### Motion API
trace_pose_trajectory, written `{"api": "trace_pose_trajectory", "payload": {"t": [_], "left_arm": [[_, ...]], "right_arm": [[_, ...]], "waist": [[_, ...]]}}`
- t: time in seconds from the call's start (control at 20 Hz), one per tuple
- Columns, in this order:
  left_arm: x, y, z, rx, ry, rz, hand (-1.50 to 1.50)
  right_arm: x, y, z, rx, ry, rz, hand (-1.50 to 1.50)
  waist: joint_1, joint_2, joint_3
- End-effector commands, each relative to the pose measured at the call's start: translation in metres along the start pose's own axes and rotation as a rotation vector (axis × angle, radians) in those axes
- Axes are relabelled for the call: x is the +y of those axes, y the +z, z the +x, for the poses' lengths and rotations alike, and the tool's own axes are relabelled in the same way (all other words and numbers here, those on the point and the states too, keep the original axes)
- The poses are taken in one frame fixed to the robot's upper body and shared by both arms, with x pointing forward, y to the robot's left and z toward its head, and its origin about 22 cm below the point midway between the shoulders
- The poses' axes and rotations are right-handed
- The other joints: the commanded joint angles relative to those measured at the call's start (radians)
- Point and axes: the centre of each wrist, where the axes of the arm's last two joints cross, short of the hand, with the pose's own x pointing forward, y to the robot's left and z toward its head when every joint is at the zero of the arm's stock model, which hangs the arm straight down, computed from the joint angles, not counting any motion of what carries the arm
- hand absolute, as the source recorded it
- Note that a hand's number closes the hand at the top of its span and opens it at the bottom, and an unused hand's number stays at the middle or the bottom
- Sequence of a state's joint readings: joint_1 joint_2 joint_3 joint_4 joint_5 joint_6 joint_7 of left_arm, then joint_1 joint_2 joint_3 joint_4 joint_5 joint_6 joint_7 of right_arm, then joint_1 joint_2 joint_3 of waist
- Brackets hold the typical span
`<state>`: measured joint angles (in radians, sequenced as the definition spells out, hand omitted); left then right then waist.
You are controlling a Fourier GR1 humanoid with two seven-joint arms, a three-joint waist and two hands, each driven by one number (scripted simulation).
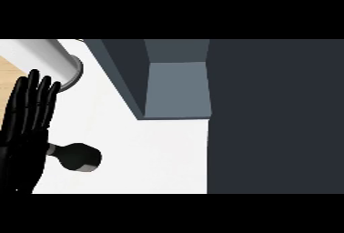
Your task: Pick up the wine, place it into the cabinet and close the cabinet
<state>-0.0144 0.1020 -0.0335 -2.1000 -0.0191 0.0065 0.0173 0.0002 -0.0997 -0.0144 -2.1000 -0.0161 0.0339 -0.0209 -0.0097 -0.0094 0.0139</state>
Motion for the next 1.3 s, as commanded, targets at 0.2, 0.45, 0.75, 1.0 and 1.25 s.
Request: {"api": "trace_pose_trajectory", "payload": {"t": [0.2, 0.45, 0.75, 1.0, 1.25], "left_arm": [[0.052, 0.012, 0.004, -0.107, 0.200, -0.346, -1.50], [0.064, 0.021, -0.008, 0.095, 0.411, -0.482, -1.50], [0.113, 0.019, 0.035, 0.111, 0.440, -0.539, -1.50], [0.132, 0.011, 0.054, 0.155, 0.468, -0.507, -1.50], [0.152, 0.017, 0.058, 0.163, 0.449, -0.491, -1.50]], "right_arm": [[0.001, 0.022, 0.014, 0.033, 0.014, -0.048, -1.50], [0.022, 0.035, 0.033, 0.132, -0.190, 0.111, -1.50], [0.023, 0.051, 0.074, 0.151, -0.194, 0.129, -1.50], [0.026, 0.059, 0.110, 0.143, -0.216, 0.133, -1.50], [0.041, 0.060, 0.116, 0.155, -0.219, 0.122, -1.50]], "waist": [[0.014, 0.003, -0.019], [0.010, 0.002, -0.017], [0.017, 0.005, -0.014], [0.009, 0.005, -0.014], [0.010, 0.005, -0.014]]}}
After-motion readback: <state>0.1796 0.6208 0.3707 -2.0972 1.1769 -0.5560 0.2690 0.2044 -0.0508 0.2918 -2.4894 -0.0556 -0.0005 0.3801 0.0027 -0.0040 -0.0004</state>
